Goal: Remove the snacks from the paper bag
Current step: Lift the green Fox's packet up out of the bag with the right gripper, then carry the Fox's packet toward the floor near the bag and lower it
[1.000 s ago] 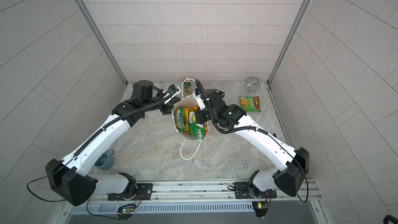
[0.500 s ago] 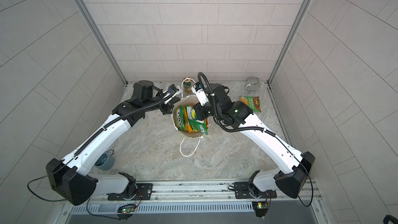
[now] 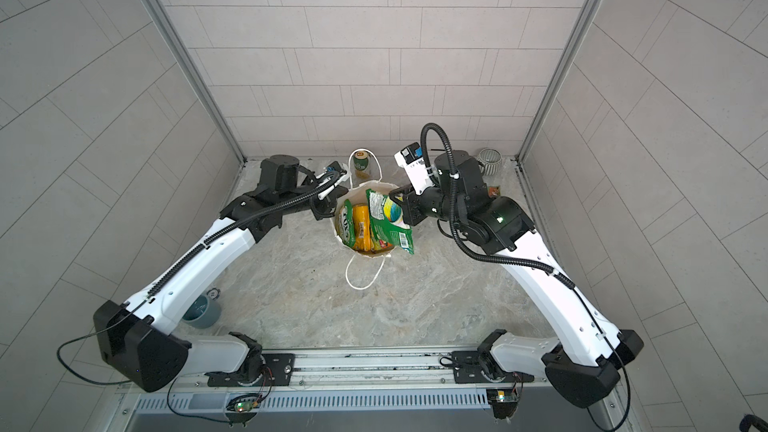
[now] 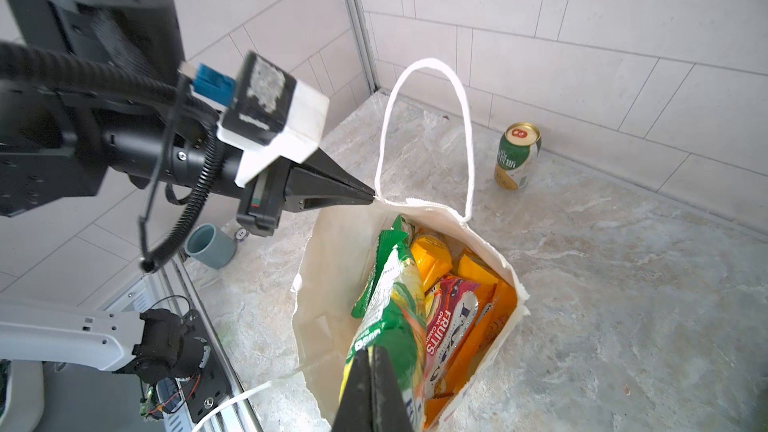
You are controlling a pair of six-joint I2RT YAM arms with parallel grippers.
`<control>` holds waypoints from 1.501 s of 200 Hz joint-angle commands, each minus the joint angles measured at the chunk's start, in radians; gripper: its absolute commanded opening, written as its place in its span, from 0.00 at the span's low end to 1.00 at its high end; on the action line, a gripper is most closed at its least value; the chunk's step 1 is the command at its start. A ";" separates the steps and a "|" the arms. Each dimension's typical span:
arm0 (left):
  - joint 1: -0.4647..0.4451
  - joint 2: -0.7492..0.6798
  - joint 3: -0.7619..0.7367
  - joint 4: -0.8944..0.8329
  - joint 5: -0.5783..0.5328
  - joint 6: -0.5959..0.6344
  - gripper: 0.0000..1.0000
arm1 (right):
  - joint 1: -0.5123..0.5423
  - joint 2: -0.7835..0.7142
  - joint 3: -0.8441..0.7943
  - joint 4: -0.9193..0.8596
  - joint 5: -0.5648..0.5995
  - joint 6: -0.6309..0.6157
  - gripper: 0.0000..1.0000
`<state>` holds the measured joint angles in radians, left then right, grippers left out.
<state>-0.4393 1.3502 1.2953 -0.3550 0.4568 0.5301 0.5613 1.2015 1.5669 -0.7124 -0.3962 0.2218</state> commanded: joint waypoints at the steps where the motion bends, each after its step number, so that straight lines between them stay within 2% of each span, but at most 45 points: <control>1: -0.006 -0.001 0.007 0.034 0.008 -0.016 0.00 | -0.024 -0.059 0.028 0.056 -0.061 0.022 0.00; 78: -0.006 -0.011 -0.007 0.041 0.008 -0.016 0.00 | -0.136 -0.152 0.012 0.107 -0.043 0.077 0.00; 139: -0.006 -0.010 -0.008 0.042 0.013 -0.015 0.00 | -0.222 -0.170 -0.034 0.058 0.238 0.088 0.00; 164: -0.006 -0.011 -0.006 0.038 0.005 -0.012 0.00 | -0.255 -0.130 -0.075 -0.011 0.409 0.085 0.00; 173: -0.006 -0.012 -0.007 0.038 0.004 -0.011 0.00 | -0.255 -0.112 -0.100 -0.027 0.434 0.075 0.00; 202: -0.006 -0.008 -0.009 0.040 -0.002 -0.006 0.00 | -0.254 -0.022 -0.182 -0.072 0.468 0.061 0.00; 253: -0.006 0.008 0.002 0.046 0.017 -0.014 0.00 | -0.253 0.110 -0.283 0.030 0.507 0.012 0.00; 300: -0.006 0.007 -0.003 0.048 0.013 -0.015 0.00 | -0.253 0.250 -0.240 0.060 0.547 0.031 0.00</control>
<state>-0.4393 1.3579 1.2945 -0.3470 0.4477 0.5236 0.3073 1.4033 1.2739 -0.6952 0.0917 0.2470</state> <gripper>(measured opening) 0.047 0.047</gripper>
